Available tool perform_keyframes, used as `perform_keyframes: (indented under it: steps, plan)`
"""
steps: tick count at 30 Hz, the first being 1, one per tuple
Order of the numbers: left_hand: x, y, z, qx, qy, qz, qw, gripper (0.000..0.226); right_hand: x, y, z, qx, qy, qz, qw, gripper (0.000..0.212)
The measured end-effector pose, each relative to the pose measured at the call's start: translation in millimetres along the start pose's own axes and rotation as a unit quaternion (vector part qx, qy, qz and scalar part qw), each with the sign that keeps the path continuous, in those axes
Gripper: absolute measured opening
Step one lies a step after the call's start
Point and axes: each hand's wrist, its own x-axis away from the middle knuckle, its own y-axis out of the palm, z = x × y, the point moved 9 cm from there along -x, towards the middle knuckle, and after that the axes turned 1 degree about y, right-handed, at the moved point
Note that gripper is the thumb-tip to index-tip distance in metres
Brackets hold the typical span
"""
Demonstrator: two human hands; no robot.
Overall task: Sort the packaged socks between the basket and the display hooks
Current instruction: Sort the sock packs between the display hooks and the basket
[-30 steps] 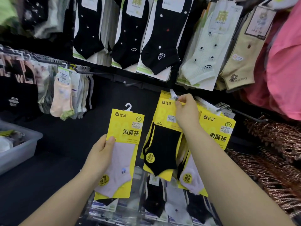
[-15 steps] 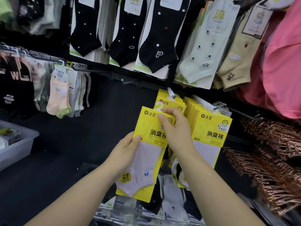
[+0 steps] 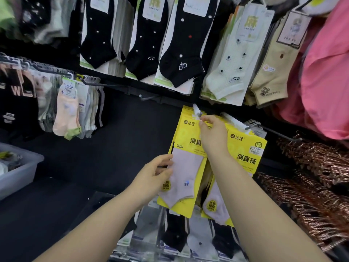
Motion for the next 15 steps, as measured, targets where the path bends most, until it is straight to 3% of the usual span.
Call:
perform_keyframes:
  steps: [5, 10, 15]
  plan:
    - [-1, -3, -15, -0.005, -0.033, -0.007, 0.999, 0.038, 0, 5, -1, 0.076, -0.007, 0.042, 0.996, 0.023]
    - [-4, -2, -20, 0.007, -0.030, -0.014, 0.999, 0.030, 30, 10, -8, 0.115, -0.053, 0.077, 0.989, 0.052]
    - [-7, -5, -20, 0.006, -0.023, -0.013, 1.000, 0.032, 42, 42, 9, 0.214, -0.080, -0.005, 0.973, 0.052]
